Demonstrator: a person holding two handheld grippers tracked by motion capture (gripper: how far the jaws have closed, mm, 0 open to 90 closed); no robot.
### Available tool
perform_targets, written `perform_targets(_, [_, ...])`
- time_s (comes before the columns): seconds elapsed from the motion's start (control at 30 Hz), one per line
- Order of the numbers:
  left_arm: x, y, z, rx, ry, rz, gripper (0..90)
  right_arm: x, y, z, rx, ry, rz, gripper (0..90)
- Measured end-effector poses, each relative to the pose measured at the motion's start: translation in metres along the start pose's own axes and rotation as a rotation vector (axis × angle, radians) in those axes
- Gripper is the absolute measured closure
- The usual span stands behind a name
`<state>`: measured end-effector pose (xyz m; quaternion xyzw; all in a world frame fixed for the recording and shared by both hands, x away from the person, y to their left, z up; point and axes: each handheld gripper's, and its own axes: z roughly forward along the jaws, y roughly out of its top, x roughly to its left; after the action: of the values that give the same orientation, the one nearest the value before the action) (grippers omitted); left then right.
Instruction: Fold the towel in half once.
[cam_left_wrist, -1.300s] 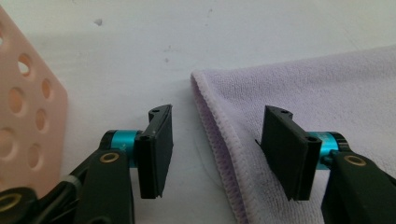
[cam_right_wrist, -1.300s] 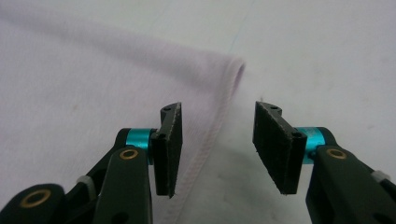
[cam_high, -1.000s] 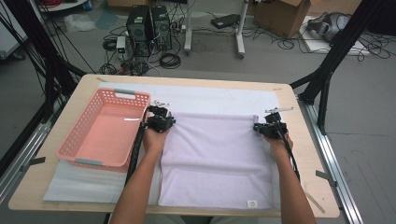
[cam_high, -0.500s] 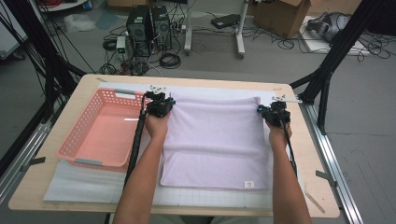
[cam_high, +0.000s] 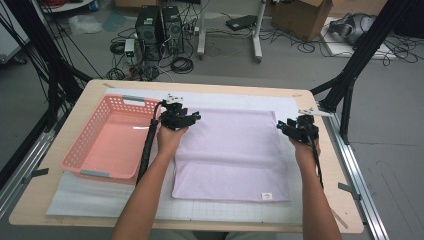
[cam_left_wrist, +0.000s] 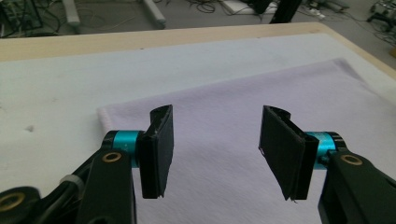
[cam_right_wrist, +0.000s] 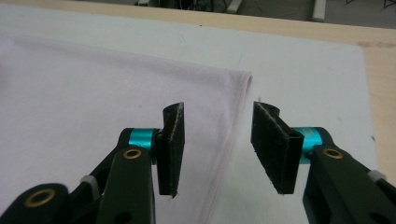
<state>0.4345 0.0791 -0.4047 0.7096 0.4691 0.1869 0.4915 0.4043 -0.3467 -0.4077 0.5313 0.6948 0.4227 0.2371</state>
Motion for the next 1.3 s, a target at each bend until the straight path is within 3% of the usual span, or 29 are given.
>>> perform_targets(0.07, [-0.008, -0.002, -0.009, 0.002, -0.01, 0.03, 45.3, 0.001, -0.007, -0.016, 0.014, 0.023, 0.026, 50.5])
perform_targets(0.13, [-0.017, -0.005, -0.02, -0.018, -0.019, 0.048, 45.2, 0.004, -0.015, -0.033, -0.01, 0.018, -0.002, 52.3])
perform_targets(0.33, [-0.036, -0.019, -0.055, -0.034, -0.07, 0.076, 45.5, 0.017, -0.036, -0.075, 0.006, 0.04, -0.082, 56.4])
perform_targets(0.6, [-0.047, -0.051, -0.095, -0.018, -0.099, 0.087, 46.1, 0.033, -0.086, -0.099, 0.066, 0.074, -0.114, 59.6])
perform_targets(0.7, [-0.051, -0.068, -0.113, 0.005, -0.116, 0.112, 46.1, 0.039, -0.1, -0.108, 0.106, 0.064, -0.175, 59.6])
perform_targets(0.77, [-0.052, -0.082, -0.124, 0.007, -0.13, 0.1, 46.4, 0.042, -0.109, -0.117, 0.117, 0.082, -0.181, 59.6])
perform_targets(1.0, [-0.046, -0.121, -0.155, 0.026, -0.101, 0.07, 46.5, 0.043, -0.124, -0.14, 0.092, 0.088, -0.172, 59.3])
perform_targets(1.13, [-0.039, -0.134, -0.163, 0.048, -0.091, 0.039, 49.1, 0.04, -0.129, -0.143, 0.089, 0.074, -0.163, 59.3])
perform_targets(1.3, [-0.04, -0.141, -0.166, 0.076, -0.129, 0.027, 56.4, 0.043, -0.129, -0.145, 0.085, 0.081, -0.153, 60.2])
